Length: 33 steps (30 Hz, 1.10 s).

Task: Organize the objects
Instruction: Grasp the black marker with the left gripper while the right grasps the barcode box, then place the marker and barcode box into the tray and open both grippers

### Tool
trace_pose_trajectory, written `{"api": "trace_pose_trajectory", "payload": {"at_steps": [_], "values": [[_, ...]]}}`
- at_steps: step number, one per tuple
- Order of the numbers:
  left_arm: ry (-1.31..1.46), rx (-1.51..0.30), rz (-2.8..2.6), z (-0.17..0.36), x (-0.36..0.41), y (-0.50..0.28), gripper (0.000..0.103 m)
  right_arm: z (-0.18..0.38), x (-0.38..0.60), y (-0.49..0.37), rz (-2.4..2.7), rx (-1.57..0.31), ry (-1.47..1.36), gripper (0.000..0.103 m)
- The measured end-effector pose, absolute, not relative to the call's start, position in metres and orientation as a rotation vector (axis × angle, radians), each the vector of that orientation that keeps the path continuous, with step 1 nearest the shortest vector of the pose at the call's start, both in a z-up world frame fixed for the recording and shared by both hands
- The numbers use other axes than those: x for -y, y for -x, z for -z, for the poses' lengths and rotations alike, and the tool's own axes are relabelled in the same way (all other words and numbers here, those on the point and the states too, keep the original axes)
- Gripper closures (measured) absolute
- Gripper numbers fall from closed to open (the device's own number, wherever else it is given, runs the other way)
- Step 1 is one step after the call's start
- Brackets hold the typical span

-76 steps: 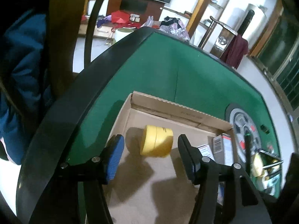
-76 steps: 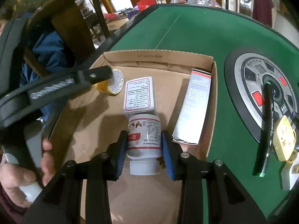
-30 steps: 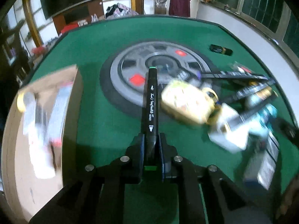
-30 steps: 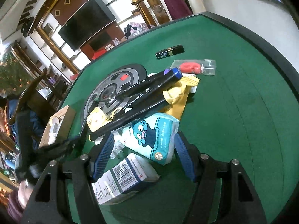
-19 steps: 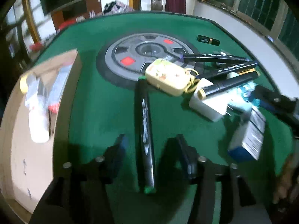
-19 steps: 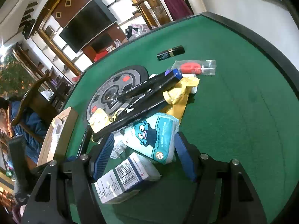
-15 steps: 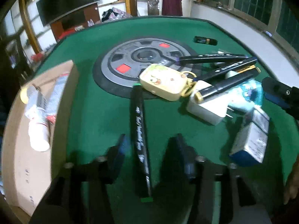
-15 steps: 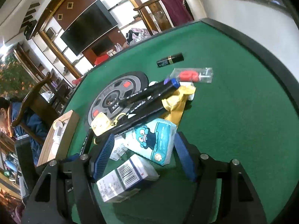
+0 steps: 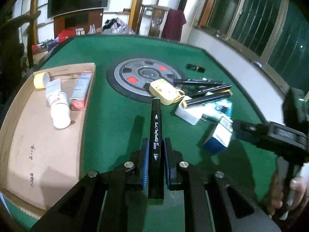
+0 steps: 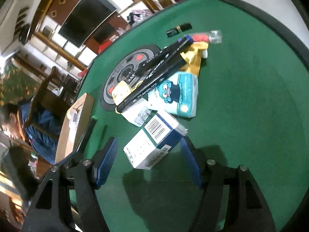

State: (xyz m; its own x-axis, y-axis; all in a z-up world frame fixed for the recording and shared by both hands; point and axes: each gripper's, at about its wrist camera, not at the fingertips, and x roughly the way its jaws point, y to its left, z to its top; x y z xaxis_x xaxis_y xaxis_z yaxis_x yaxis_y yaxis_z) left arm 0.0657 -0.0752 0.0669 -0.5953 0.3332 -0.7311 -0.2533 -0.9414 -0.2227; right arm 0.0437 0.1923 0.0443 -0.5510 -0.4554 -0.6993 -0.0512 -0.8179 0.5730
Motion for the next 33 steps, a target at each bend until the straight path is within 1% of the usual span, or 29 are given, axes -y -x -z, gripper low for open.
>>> {"api": "trace_pose_trajectory", "payload": {"at_steps": [5,9,12,16,19,21,26,33], "values": [[1.143,0.207,-2.539,-0.075,0.091,-0.082,0.092,-0.041,-0.174,-0.030,2.504,0.853,-1.414,0.037],[1.127,0.253,-2.535,-0.077,0.108,-0.089,0.092,-0.036,-0.154,-0.017,2.586,0.743,-1.510,0.038],[1.108,0.268,-2.555,-0.079,0.124,-0.095,0.092,-0.036,-0.147,-0.019,2.655,0.631,-1.524,0.060],[1.078,0.320,-2.577,-0.085,0.151,-0.101,0.092,-0.044,-0.150,-0.032,2.657,0.592,-1.501,0.071],[1.044,0.360,-2.617,-0.093,0.176,-0.106,0.092,-0.059,-0.146,-0.045,2.612,0.606,-1.433,0.071],[1.033,0.389,-2.648,-0.097,0.193,-0.105,0.092,-0.071,-0.136,-0.049,2.590,0.582,-1.385,0.071],[1.091,0.459,-2.721,-0.096,0.238,-0.091,0.092,-0.096,-0.081,-0.043,2.428,0.511,-1.289,0.071],[1.190,0.439,-2.775,-0.084,0.266,-0.051,0.092,-0.103,0.018,-0.007,2.288,0.377,-1.258,0.071]]}}
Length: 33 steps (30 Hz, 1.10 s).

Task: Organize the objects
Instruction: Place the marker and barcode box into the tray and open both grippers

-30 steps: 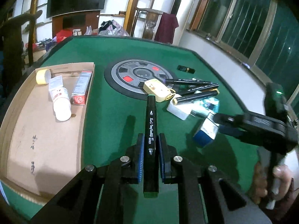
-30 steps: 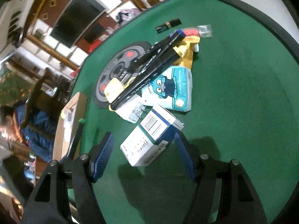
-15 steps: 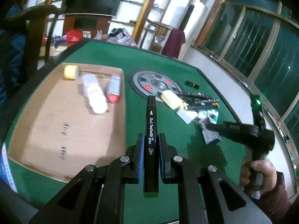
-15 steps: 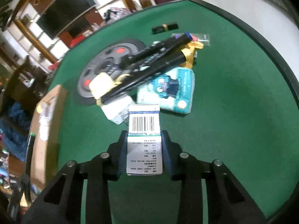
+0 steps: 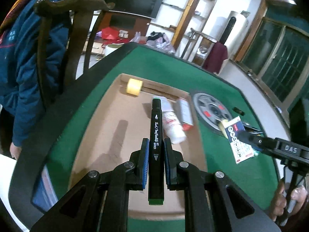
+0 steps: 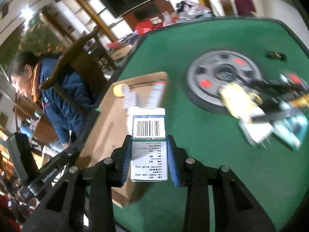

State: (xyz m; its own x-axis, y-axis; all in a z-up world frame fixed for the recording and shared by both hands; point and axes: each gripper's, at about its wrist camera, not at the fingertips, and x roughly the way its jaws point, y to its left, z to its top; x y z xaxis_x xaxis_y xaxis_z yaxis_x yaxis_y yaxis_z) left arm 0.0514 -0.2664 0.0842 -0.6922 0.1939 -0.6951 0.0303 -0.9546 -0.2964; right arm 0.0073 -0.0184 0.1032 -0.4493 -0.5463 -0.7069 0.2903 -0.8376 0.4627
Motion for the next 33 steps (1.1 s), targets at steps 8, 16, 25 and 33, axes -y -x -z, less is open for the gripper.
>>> {"api": "trace_pose_trajectory", "payload": {"at_steps": [8,16,25,33], "values": [[1.317,0.418,-2.791,-0.061,0.286,0.003,0.092,-0.103,0.092,0.044,2.324,0.196,-1.273,0.071],[1.405,0.490,-2.767,-0.040,0.304,0.034,0.092,-0.081,0.127,0.094,2.377,0.072,-1.369,0.071],[1.412,0.561,-2.744,-0.029,0.311,0.036,0.091,-0.067,0.139,0.112,2.403,0.056,-1.407,0.070],[1.385,0.683,-2.718,-0.029,0.323,0.034,0.075,-0.065,0.149,0.113,2.438,-0.053,-1.427,0.070]]}}
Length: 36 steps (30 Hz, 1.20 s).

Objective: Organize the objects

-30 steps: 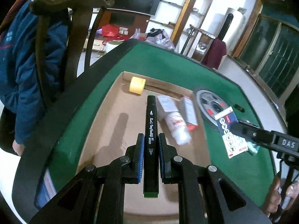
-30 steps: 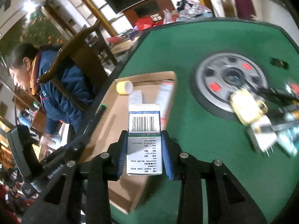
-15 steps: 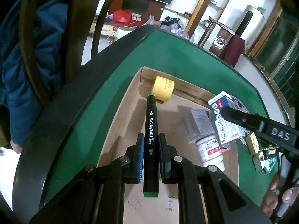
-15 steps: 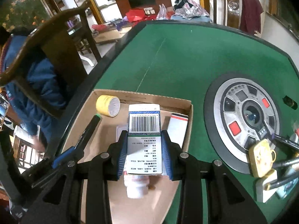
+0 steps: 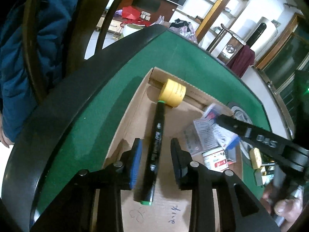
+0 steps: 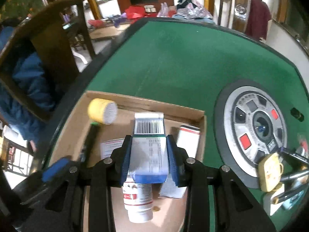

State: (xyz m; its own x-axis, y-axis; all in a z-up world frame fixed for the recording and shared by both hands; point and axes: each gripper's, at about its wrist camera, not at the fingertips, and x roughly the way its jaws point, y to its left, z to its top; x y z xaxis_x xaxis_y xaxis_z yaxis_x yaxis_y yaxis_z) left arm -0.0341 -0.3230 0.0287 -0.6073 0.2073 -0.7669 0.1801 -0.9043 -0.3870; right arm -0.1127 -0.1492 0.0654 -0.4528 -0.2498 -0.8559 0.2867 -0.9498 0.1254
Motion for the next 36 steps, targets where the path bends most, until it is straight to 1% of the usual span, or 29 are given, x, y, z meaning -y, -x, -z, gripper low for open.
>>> {"api": "trace_pose_trajectory", "payload": {"at_steps": [2,6,8,10,12,16,18,19,20,22,25,29,30,31,33,35,36], "values": [[1.360,0.702,-2.716,-0.034,0.326,0.029,0.067,-0.067,0.142,0.114,2.445,-0.018,-1.435,0.070],[1.301,0.722,-2.730,-0.047,0.328,0.017,0.063,-0.083,0.125,0.105,2.444,0.090,-1.382,0.069],[1.283,0.718,-2.731,-0.051,0.325,0.010,0.058,-0.089,0.123,0.099,2.441,0.097,-1.362,0.068],[1.274,0.718,-2.721,-0.054,0.324,0.003,0.055,-0.090,0.122,0.091,2.435,0.086,-1.354,0.068],[1.267,0.739,-2.709,-0.056,0.324,-0.007,0.054,-0.084,0.124,0.090,2.418,0.079,-1.380,0.068],[1.242,0.789,-2.717,-0.063,0.326,-0.031,0.054,-0.071,0.126,0.089,2.231,0.222,-1.424,0.067],[1.231,0.777,-2.735,-0.069,0.321,-0.042,0.054,-0.073,0.127,0.083,2.173,0.233,-1.419,0.067],[1.230,0.762,-2.746,-0.072,0.318,-0.045,0.052,-0.076,0.125,0.077,2.172,0.225,-1.403,0.067],[1.229,0.736,-2.761,-0.077,0.314,-0.049,0.050,-0.080,0.122,0.072,2.178,0.215,-1.387,0.067],[1.220,0.671,-2.809,-0.088,0.304,-0.056,0.049,-0.091,0.113,0.058,2.201,0.184,-1.352,0.067],[1.182,0.524,-2.932,-0.105,0.283,-0.069,0.049,-0.102,0.094,0.034,2.244,0.146,-1.298,0.067],[1.097,0.267,-3.157,-0.121,0.246,-0.092,0.038,-0.119,0.064,-0.009,2.332,0.093,-1.176,0.066],[1.079,0.234,-3.191,-0.123,0.241,-0.097,0.037,-0.125,0.058,-0.021,2.354,0.084,-1.133,0.066],[1.065,0.210,-3.216,-0.124,0.236,-0.100,0.032,-0.131,0.053,-0.029,2.371,0.075,-1.100,0.066],[1.028,0.161,-3.274,-0.126,0.226,-0.107,0.027,-0.152,0.044,-0.056,2.422,0.065,-0.972,0.066],[1.012,0.098,-3.327,-0.128,0.220,-0.111,0.020,-0.172,0.039,-0.075,2.443,0.067,-0.853,0.053],[1.010,0.070,-3.346,-0.129,0.218,-0.112,0.020,-0.181,0.036,-0.082,2.450,0.067,-0.806,0.035]]}}
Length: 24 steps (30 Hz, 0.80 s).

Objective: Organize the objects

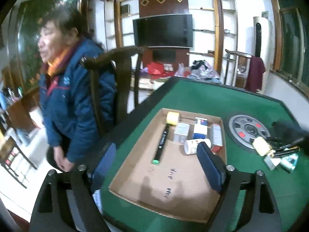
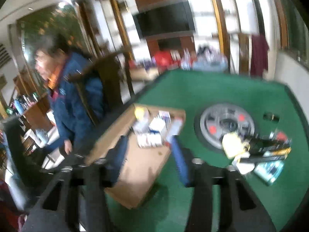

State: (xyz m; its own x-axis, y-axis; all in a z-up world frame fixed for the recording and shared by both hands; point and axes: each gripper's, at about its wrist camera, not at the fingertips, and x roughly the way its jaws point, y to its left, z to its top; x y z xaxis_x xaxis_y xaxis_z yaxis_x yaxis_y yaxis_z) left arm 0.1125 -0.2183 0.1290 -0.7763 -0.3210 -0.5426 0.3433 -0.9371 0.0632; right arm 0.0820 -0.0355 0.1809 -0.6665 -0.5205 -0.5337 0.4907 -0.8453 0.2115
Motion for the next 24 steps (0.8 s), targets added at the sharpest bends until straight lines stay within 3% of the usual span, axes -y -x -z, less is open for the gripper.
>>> {"api": "trace_pose_trajectory", "payload": {"at_steps": [1,2,24], "values": [[-0.796,-0.041,2.658,-0.132,0.216,-0.115,0.020,-0.190,0.034,-0.091,2.463,0.056,-0.752,0.021],[-0.787,-0.035,2.651,-0.134,0.215,-0.117,0.019,-0.194,0.033,-0.095,2.467,0.044,-0.726,0.020],[-0.865,0.106,2.670,-0.127,0.160,-0.099,0.018,-0.167,-0.019,-0.093,2.507,0.035,-0.740,0.020]]}}
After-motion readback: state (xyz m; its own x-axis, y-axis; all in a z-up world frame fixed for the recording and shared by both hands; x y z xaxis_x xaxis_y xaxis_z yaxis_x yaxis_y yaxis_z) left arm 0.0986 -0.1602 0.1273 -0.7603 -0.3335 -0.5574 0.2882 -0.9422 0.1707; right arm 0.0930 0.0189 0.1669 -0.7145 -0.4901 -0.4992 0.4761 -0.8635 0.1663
